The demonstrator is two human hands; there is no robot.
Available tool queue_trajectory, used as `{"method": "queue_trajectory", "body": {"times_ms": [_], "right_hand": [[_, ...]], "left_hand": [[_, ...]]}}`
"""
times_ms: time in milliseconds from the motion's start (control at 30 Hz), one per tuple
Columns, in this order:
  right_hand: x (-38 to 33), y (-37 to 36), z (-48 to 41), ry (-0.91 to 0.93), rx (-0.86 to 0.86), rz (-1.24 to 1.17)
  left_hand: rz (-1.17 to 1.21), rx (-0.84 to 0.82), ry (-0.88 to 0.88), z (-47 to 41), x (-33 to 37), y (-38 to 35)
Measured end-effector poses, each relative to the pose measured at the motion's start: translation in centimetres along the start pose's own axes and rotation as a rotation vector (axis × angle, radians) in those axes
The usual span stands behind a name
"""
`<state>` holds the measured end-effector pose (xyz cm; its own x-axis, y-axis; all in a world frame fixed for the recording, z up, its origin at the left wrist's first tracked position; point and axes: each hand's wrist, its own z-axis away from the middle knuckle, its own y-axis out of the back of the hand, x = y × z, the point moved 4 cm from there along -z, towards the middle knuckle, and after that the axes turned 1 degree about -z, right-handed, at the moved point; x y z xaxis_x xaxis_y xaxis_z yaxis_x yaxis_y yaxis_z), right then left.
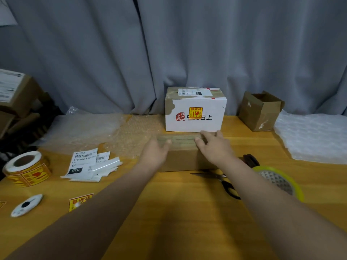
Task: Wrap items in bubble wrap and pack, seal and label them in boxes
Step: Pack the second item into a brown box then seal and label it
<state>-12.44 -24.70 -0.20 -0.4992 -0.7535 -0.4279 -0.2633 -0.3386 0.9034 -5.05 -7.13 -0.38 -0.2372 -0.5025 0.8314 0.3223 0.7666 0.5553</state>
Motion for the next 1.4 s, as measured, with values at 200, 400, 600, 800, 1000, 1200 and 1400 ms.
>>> {"method": "queue_trajectory", "body": {"times_ms": [200,400,600,800,1000,1200,1400], "right_hand": [[0.6,0.0,-0.4,0.002,0.048,-0.073],[0.7,-0.6,-0.3,-0.011,0.021,0.079],[0.7,-1.2,0.3,-0.002,0.100,0.139],[-0.2,-0.8,0.6,-0.070,0.098,0.412],[-5.0,0.0,3.3,0.278,0.291,0.279],[-11.0,-4.5,8.0,0.603,0.042,-0.181],[-12.1,-10.4,10.8,0.420,-0.265,-0.412]], "left_hand": [[0.058,0.018,0.103,-1.5,-1.2,-0.6],[0.234,-0.114,0.144,-1.8,-2.0,-0.8],[0.120,-0.105,0.104,-1.2,-2.1,-0.6],[-0.228,-0.188,0.070,-1.1,-0.8,0.4],[-0.533,-0.138,-0.175,1.3,0.9,4.8],[-0.689,-0.102,-0.225,4.7,-2.9,11.8],[-0.988,-0.296,0.271,8.5,-10.2,13.8]]}}
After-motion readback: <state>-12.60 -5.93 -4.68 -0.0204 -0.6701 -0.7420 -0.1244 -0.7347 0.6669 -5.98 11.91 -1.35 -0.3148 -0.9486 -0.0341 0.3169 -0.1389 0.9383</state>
